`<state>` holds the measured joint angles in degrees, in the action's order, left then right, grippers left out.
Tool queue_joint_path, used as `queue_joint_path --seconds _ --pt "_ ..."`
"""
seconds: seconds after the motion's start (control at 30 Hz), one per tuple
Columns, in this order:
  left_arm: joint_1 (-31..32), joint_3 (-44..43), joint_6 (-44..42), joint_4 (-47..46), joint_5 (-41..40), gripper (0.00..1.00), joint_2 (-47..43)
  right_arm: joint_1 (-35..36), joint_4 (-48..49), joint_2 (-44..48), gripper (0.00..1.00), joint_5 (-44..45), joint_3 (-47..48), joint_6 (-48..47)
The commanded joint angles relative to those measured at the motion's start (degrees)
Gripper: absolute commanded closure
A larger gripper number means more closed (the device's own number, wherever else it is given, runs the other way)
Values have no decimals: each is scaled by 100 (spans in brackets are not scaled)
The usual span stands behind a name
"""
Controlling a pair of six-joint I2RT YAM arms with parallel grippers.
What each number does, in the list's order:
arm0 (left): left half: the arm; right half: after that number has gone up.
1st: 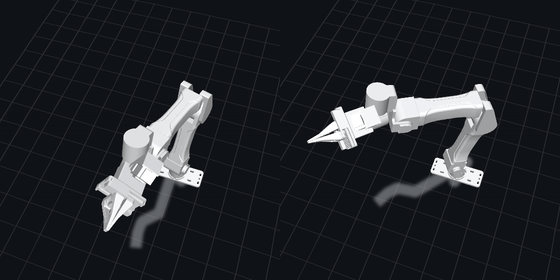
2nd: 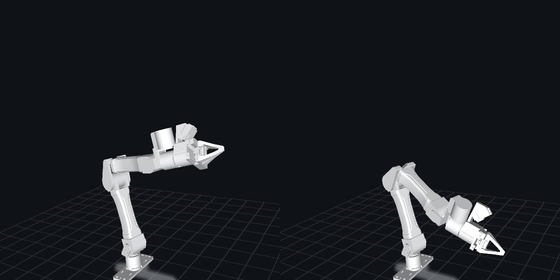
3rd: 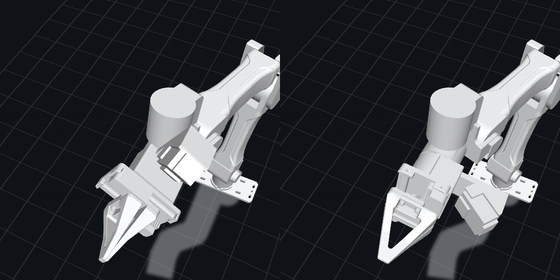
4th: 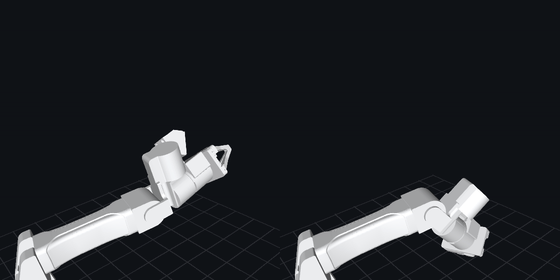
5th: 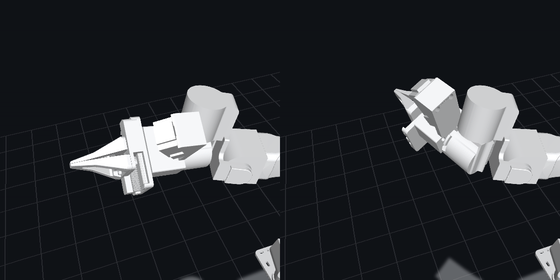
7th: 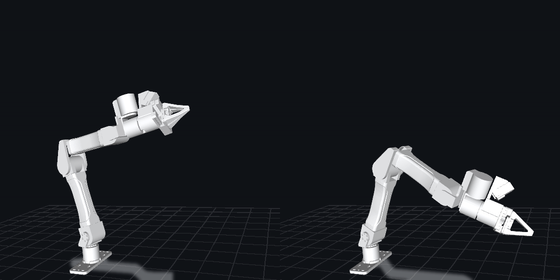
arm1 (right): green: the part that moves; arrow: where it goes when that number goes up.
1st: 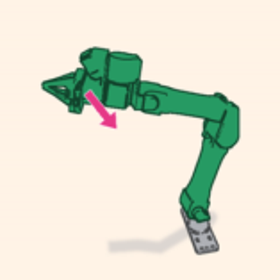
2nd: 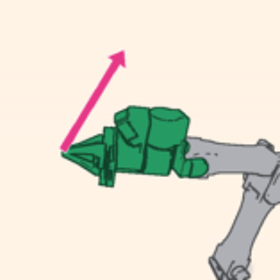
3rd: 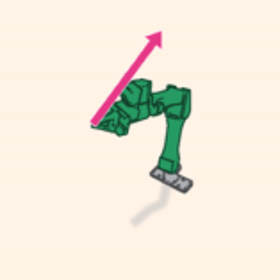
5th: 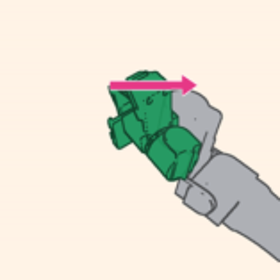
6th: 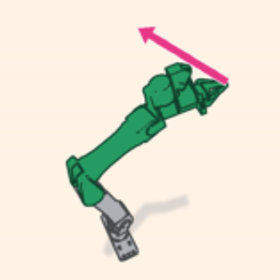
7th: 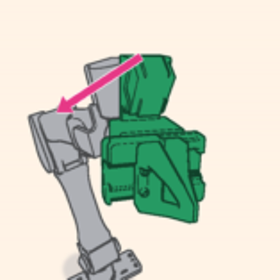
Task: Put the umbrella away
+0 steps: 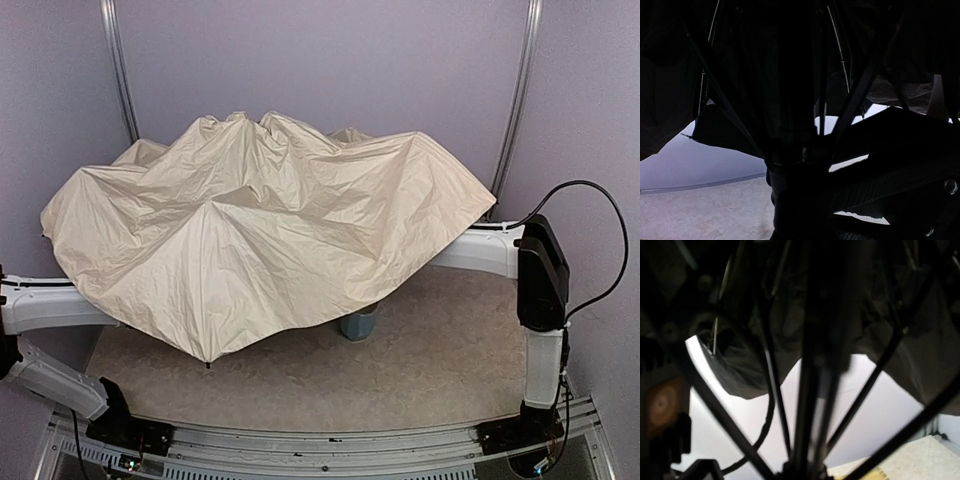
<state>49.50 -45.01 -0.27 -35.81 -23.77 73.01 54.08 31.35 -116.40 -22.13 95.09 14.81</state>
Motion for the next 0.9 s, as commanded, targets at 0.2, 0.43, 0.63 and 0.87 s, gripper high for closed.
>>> queue_joint_path --seconds 0.2,0.43,0.63,0.87 --pt "139 129 498 -1094 863 93 -731 -479 -2120 -210 100 -193 -140 -52" --pt "532 428 229 460 1774 56 -242 -1173 -1657 179 100 -269 402 149" --pt "997 508 -284 1048 2302 39 -182 -1838 -1243 424 100 -472 828 384" --pt "982 730 -657 1516 2740 28 -975 -2724 -938 1044 100 -944 534 133"
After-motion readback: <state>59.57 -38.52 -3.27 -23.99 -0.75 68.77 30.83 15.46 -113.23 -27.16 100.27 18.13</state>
